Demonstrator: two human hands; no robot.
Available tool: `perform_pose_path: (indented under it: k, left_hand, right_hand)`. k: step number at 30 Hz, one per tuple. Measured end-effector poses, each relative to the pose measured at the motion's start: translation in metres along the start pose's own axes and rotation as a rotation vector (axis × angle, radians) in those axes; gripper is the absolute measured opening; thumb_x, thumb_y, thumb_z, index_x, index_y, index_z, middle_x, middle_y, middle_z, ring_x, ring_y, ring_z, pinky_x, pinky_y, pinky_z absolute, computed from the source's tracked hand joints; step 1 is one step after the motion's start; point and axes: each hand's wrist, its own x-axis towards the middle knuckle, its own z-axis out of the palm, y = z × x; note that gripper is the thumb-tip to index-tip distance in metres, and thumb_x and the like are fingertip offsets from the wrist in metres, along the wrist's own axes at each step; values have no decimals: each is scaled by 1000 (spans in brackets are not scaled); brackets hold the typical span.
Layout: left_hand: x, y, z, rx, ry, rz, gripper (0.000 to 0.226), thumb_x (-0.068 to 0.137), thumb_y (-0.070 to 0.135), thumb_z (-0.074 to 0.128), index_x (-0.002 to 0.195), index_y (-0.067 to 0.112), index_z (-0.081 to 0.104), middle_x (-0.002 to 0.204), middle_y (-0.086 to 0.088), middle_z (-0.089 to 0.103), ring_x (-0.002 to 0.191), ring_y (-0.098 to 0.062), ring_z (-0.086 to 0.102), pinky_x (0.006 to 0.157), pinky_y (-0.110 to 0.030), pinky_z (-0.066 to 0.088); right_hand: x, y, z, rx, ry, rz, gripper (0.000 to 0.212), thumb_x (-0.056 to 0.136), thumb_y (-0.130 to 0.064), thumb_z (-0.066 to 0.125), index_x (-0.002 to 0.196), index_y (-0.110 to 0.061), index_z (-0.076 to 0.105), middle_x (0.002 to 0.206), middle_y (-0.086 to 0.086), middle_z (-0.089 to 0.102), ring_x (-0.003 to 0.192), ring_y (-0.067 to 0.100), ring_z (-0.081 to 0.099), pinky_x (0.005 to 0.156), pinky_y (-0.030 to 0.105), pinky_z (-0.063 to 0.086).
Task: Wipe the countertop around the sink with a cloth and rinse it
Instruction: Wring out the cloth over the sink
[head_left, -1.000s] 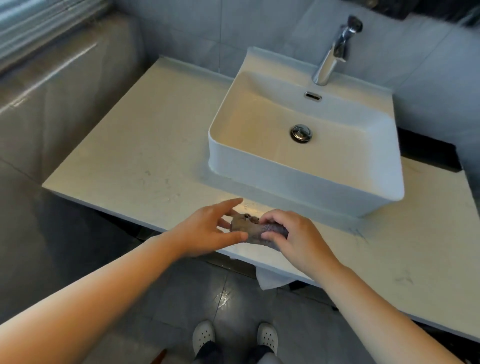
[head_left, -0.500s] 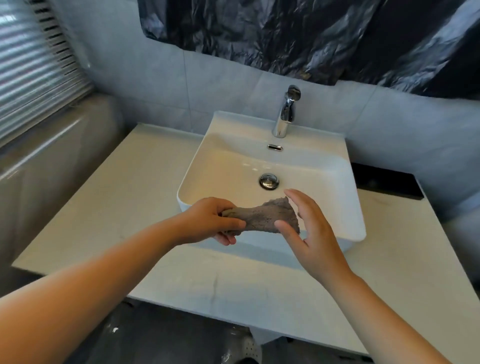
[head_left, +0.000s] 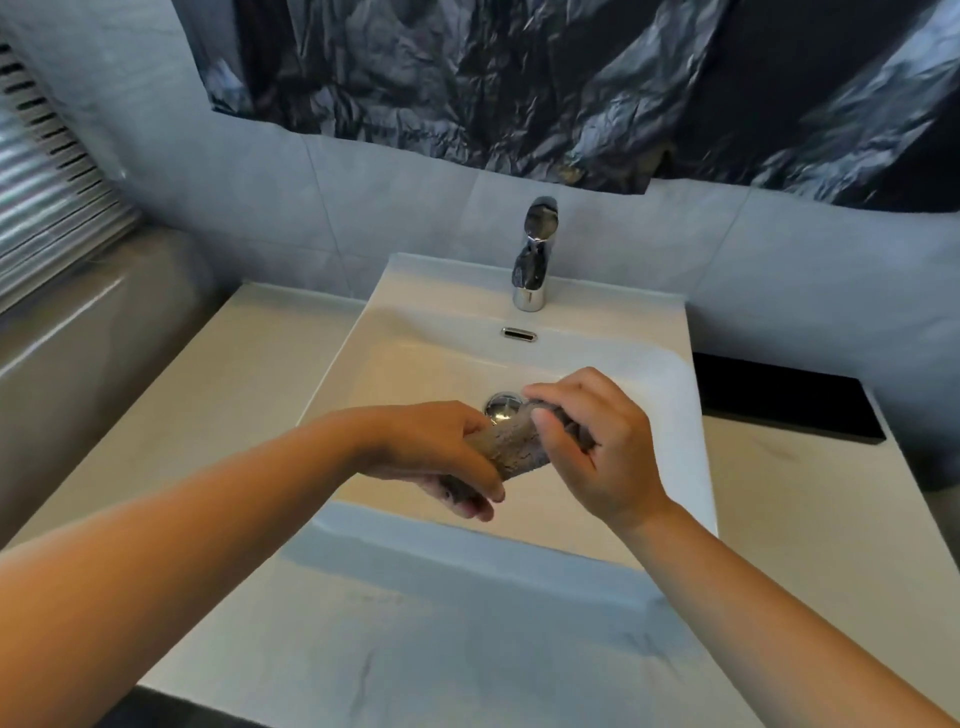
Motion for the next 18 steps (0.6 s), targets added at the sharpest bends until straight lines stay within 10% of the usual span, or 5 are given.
perform_pose_path:
  k: [6,14,18]
  left_hand:
    - [39,14,7,470,299,29,23,83,42,67,88,23,55,71,3,56,61,-13,51,55,-23,43]
    - [64,4,9,1069,517,253,30,94,39,51,111,15,51,94,-5,63,80,-24,59,65,-30,41]
    - [71,-3,10,1169,528,352,29,95,37,49,111,13,52,94,-7,61,75,-29,59,59,-29,33]
  right_hand:
    - [13,49,-2,-214,-182,131,49,95,-48,35,56,-29,59,53,-8,52,52,11,47,47,28,40]
    - [27,65,11,252,-673,1164,45,90,-37,41,57,-10,56,43,0,51,36,14,38,43,19,27]
    - [25,67,3,469,-913,1387,32,82,-30,41,52,-18,42,45,-3,30,40,10,19,43,20,11]
